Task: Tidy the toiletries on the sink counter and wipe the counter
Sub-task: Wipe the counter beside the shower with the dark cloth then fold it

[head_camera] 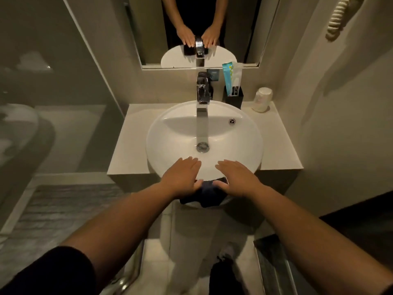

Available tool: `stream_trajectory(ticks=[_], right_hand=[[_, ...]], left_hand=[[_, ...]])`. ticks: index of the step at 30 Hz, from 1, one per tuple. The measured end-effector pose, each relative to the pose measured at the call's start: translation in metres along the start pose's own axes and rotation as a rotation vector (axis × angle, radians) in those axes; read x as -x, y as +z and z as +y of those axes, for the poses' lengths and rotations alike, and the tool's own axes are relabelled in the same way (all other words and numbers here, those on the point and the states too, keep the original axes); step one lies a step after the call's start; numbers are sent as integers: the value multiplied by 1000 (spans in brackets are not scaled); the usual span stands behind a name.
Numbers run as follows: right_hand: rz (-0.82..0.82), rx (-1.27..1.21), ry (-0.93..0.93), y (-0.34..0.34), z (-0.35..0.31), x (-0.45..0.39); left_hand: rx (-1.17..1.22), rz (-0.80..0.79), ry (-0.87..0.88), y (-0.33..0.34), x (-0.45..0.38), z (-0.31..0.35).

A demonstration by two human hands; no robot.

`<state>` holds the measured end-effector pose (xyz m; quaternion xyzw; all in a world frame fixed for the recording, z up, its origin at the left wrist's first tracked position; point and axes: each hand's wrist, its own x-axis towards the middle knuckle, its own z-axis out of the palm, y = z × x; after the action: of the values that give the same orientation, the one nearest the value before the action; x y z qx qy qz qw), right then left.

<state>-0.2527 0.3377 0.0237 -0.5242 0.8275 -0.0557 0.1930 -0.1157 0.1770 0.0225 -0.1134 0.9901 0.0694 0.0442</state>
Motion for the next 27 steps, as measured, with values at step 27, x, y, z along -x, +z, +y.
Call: stream_trajectory(ticks=[27], right_hand=[[46, -785, -108, -108, -35, 35]], left_hand=[[1241, -177, -170, -75, 72, 34]])
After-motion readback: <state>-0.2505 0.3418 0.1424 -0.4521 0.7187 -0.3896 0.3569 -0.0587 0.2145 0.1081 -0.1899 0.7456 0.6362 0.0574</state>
